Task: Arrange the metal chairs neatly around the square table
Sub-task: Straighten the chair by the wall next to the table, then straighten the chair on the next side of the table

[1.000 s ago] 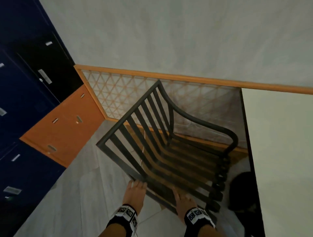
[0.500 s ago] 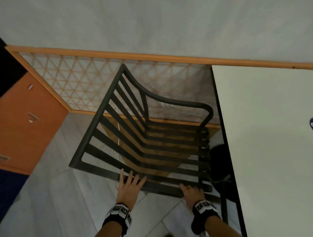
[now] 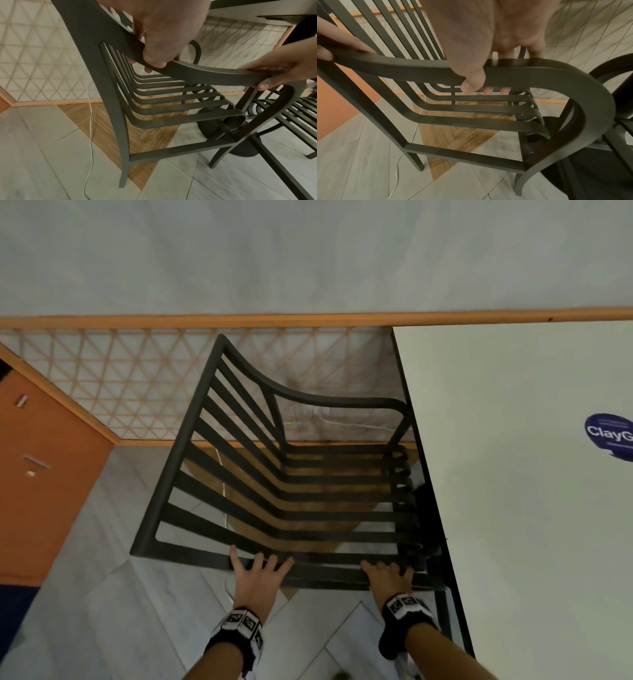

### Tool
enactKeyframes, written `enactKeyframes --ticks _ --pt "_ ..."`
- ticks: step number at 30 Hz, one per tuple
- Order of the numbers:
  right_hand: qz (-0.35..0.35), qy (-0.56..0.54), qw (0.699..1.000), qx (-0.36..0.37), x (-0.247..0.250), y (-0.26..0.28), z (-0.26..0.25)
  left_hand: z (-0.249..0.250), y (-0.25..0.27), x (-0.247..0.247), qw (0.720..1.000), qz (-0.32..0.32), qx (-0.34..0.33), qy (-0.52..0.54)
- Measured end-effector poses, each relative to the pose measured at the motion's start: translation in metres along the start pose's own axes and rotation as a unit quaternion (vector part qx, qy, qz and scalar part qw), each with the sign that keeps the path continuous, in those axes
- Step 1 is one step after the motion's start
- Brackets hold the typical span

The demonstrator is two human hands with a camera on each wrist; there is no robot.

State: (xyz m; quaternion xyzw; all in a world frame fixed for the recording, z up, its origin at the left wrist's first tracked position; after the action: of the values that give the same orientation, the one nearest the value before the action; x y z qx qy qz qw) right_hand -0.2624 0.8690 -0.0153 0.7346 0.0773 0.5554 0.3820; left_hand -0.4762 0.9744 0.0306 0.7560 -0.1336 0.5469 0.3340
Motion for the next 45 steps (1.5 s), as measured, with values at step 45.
enactKeyframes --ticks 45 --pt "0.285 -0.193 0.939 -0.023 0.126 0.534 0.614 0.689 0.265 0.368 0.887 -0.089 -0.309 0.330"
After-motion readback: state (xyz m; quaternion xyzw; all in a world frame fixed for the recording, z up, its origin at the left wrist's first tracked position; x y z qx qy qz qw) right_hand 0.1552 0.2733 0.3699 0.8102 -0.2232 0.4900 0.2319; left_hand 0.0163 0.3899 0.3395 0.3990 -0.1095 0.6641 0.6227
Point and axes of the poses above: each hand's wrist, its own y-axis away from the middle knuckle, its own x-axis out of the back of the hand, z = x × y, the point moved 7 cm from there along -y, towards the middle knuckle, and after that the axes turned 3 degrees about -y, right-handed, at the moved point
